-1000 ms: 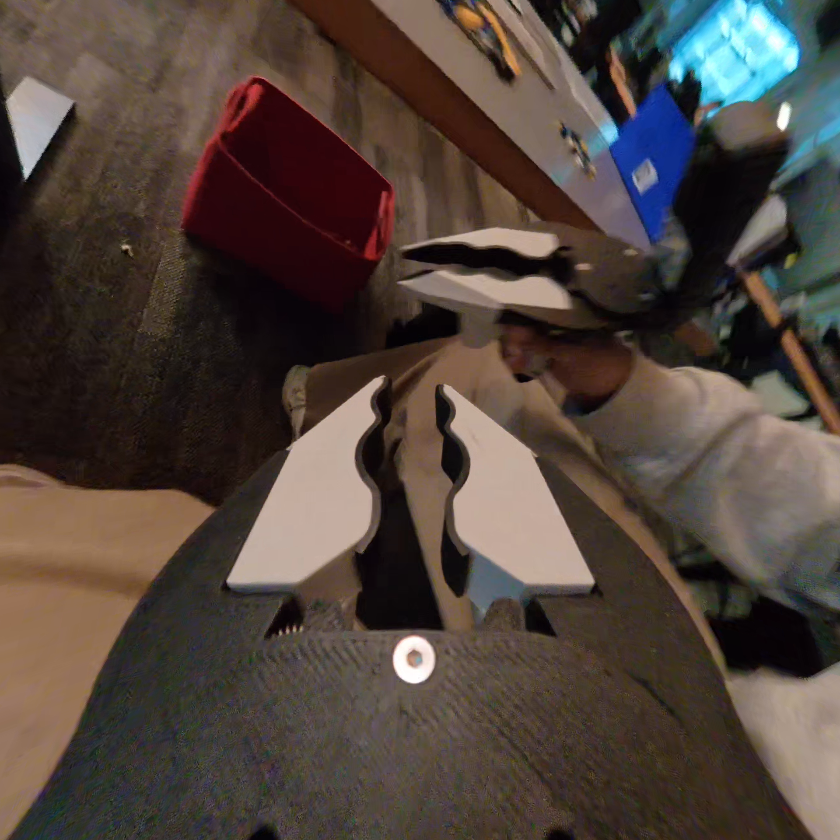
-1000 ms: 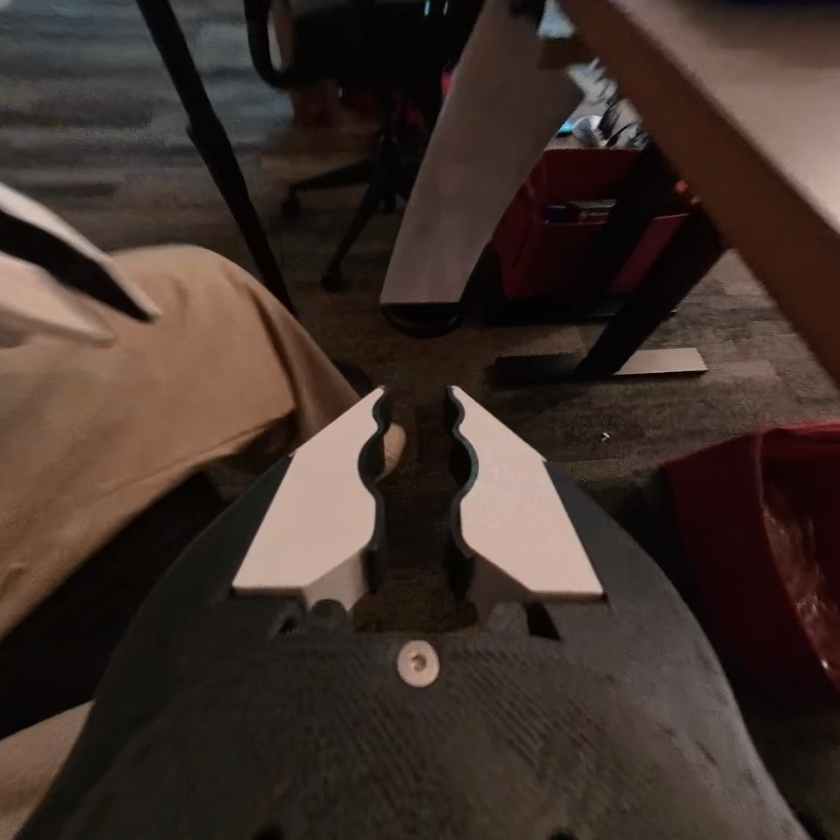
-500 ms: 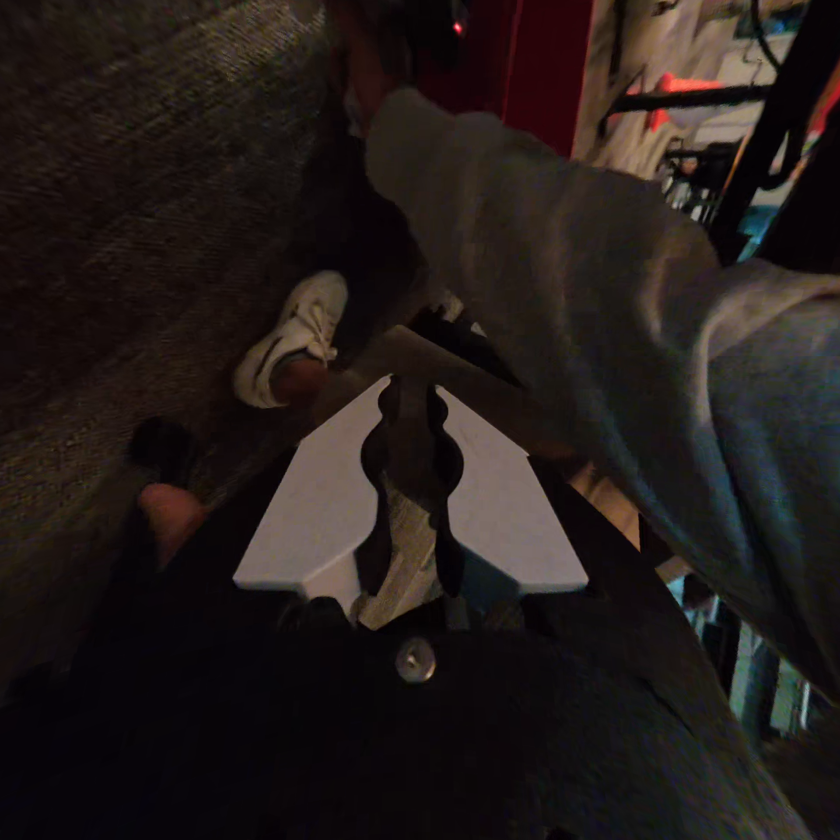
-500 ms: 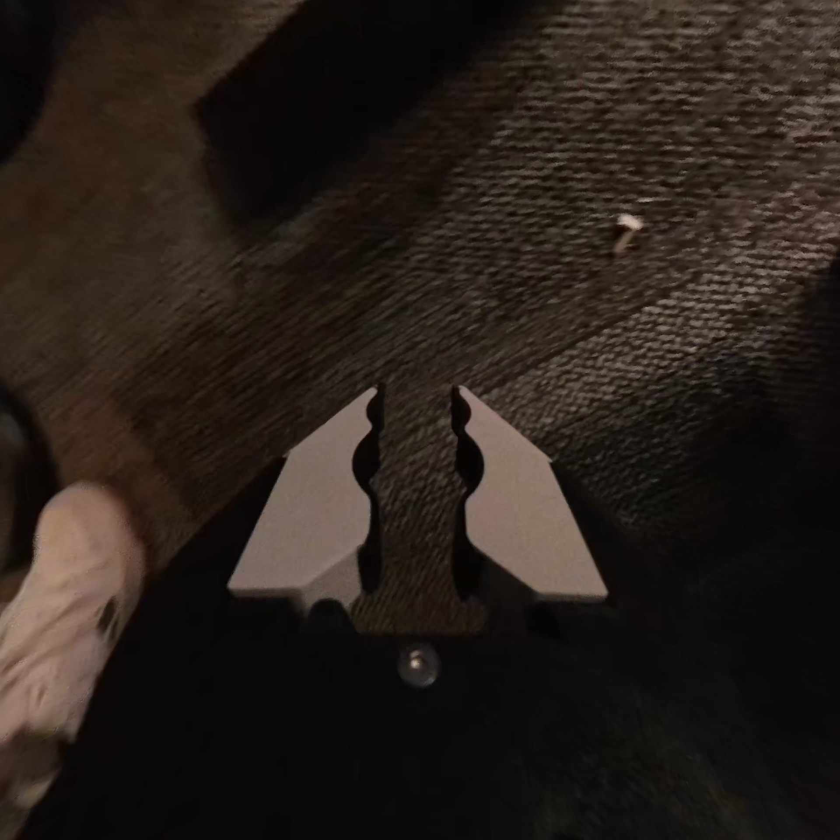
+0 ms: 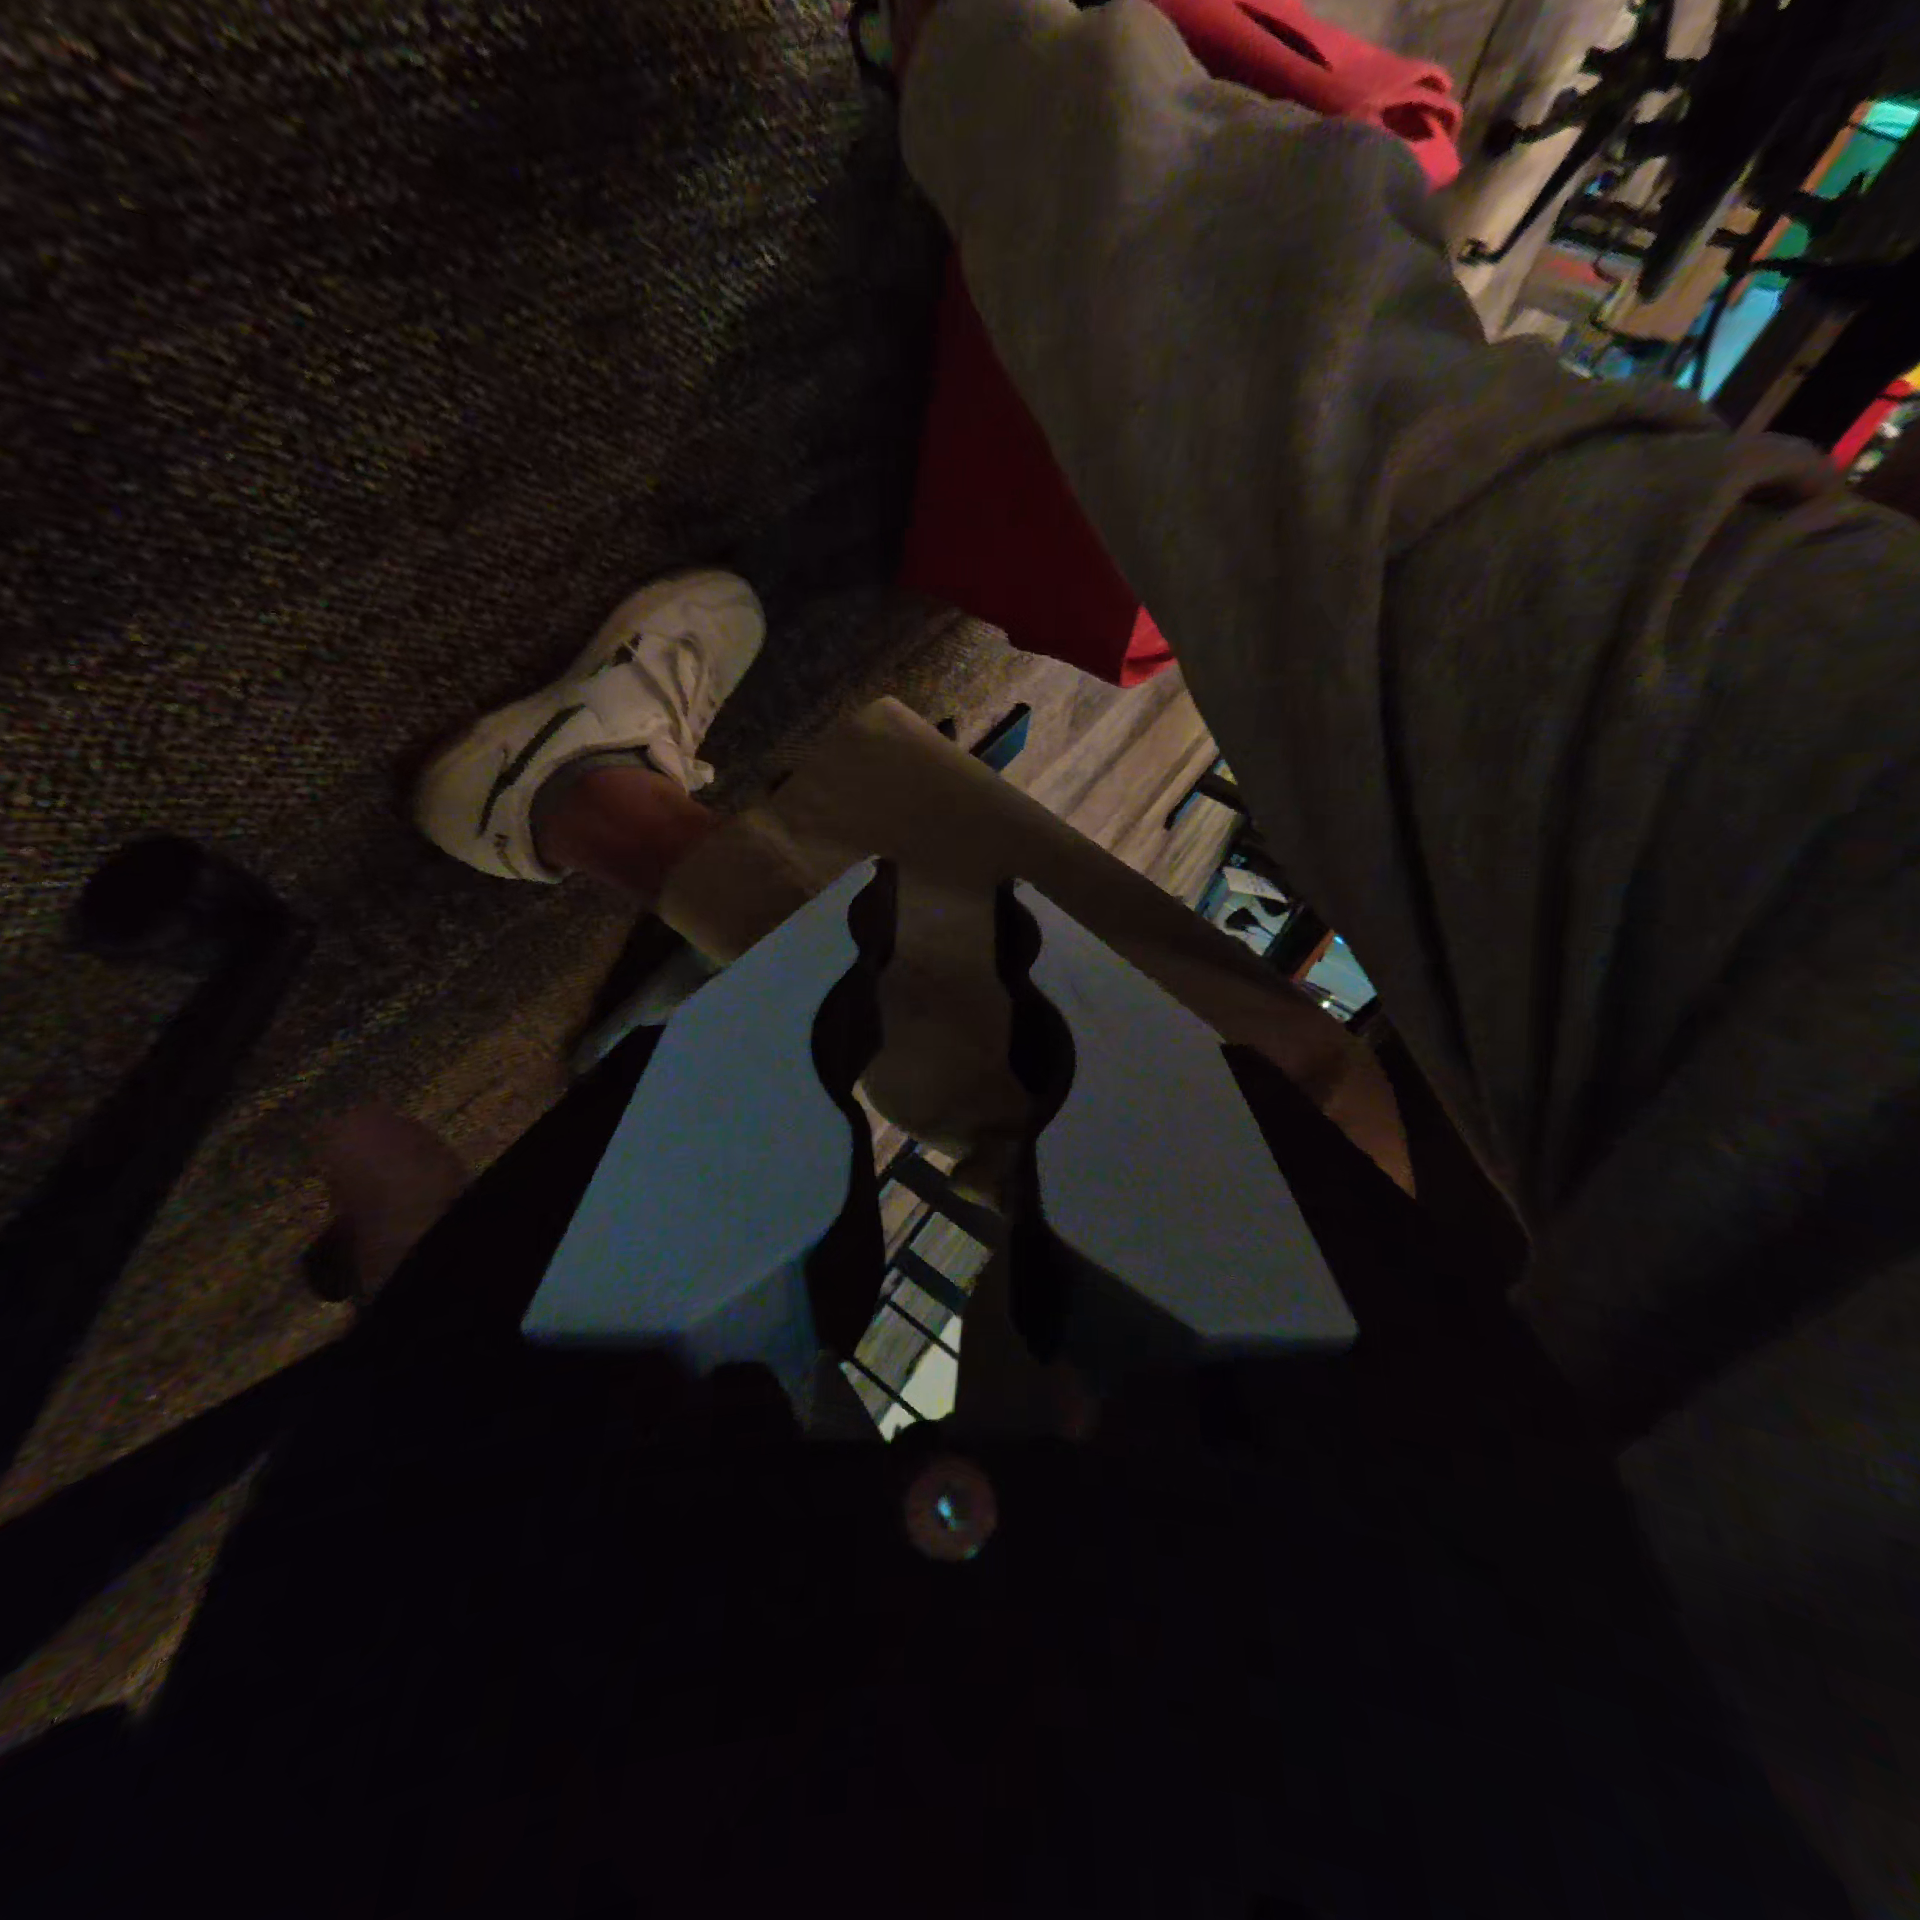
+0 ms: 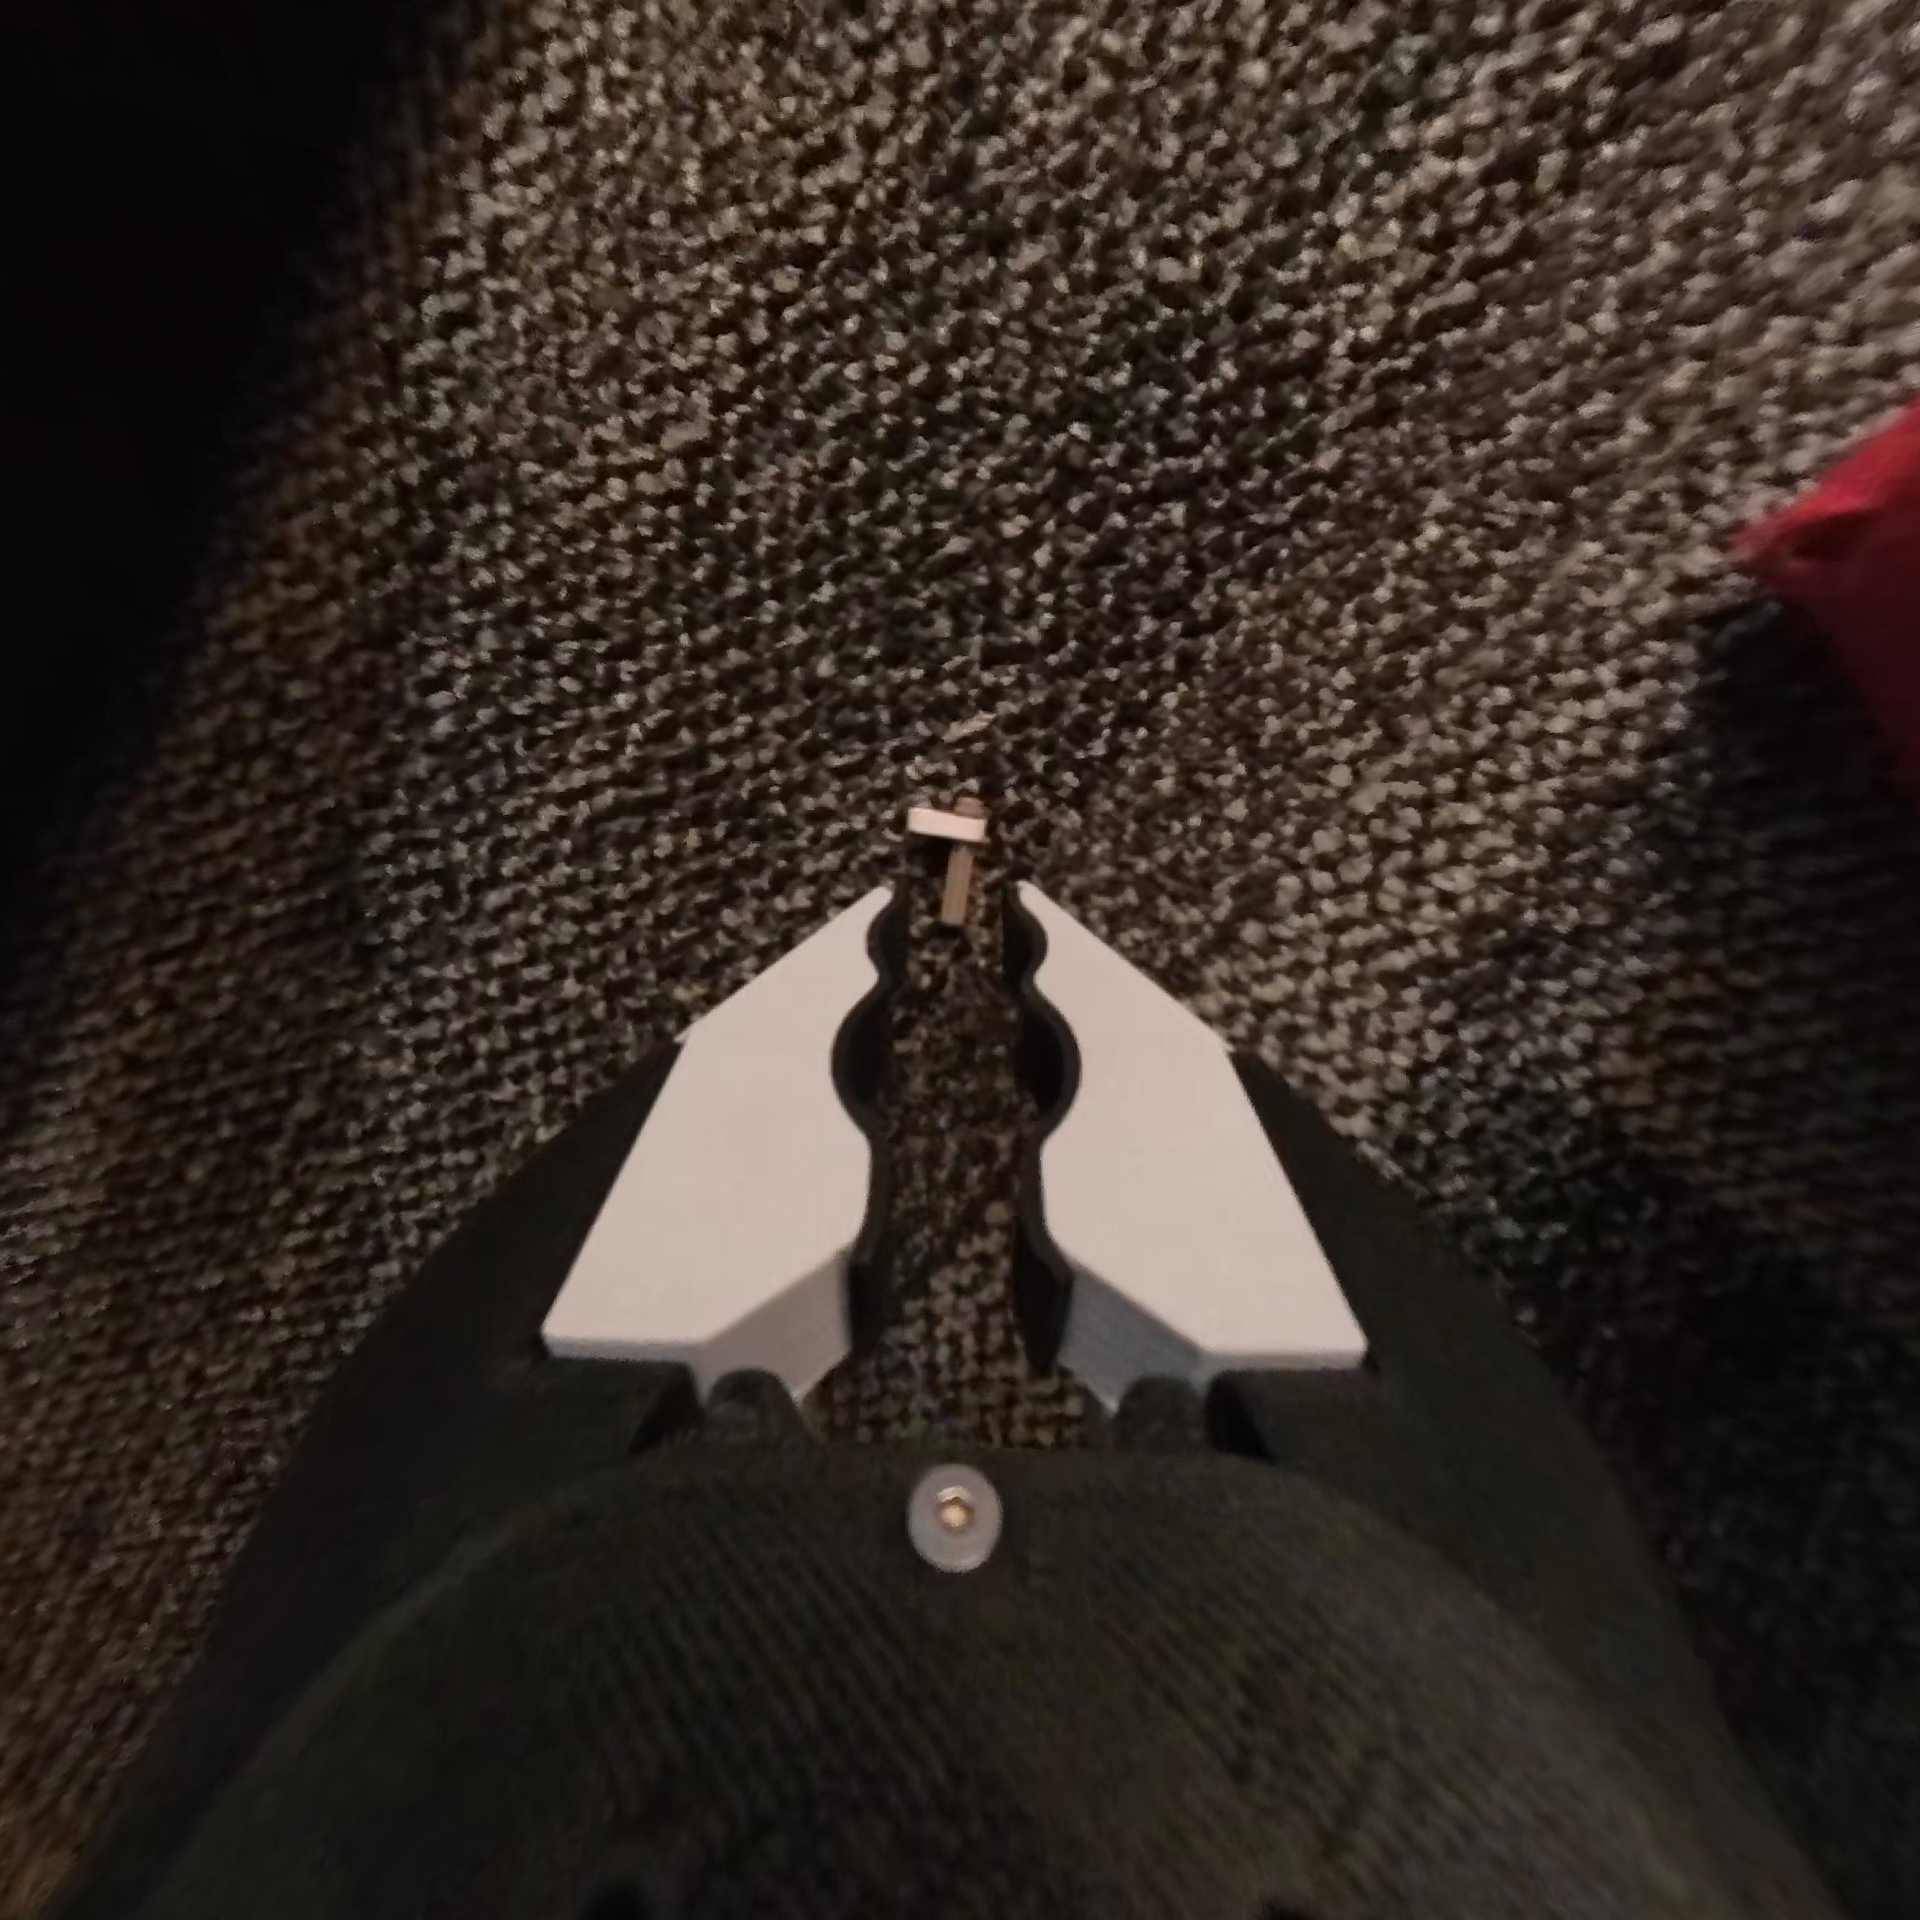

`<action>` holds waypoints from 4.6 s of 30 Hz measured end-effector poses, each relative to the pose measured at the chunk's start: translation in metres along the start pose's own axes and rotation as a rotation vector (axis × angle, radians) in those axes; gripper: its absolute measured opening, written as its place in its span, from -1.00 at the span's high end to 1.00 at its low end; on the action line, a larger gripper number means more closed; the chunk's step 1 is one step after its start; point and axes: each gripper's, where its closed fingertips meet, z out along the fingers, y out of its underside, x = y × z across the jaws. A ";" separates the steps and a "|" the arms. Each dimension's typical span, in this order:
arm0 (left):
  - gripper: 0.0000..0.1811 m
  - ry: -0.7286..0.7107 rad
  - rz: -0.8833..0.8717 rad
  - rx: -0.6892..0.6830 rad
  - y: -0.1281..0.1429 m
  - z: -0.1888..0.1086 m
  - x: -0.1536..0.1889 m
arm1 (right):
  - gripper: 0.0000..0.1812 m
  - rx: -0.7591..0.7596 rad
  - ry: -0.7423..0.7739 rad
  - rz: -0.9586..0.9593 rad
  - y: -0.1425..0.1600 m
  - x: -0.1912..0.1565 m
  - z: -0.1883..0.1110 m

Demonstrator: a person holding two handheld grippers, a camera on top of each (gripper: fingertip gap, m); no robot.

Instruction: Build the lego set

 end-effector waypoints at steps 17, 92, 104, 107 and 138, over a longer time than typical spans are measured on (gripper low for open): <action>0.86 0.099 0.190 0.008 0.025 -0.028 0.060 | 0.97 0.053 -0.288 -0.429 0.119 -0.141 -0.162; 0.62 0.922 1.259 -0.759 0.263 0.062 0.434 | 0.99 1.162 -0.328 -0.109 0.066 0.050 -0.917; 0.66 0.987 1.238 -0.824 0.267 0.042 0.428 | 0.97 1.029 -0.184 -0.370 0.076 0.013 -0.899; 0.70 0.987 1.299 -0.767 0.267 0.044 0.429 | 0.97 1.033 -0.278 -0.303 0.074 0.012 -0.903; 0.78 1.048 1.171 -0.849 0.266 0.030 0.437 | 0.98 1.043 -0.693 -0.045 0.075 0.010 -0.918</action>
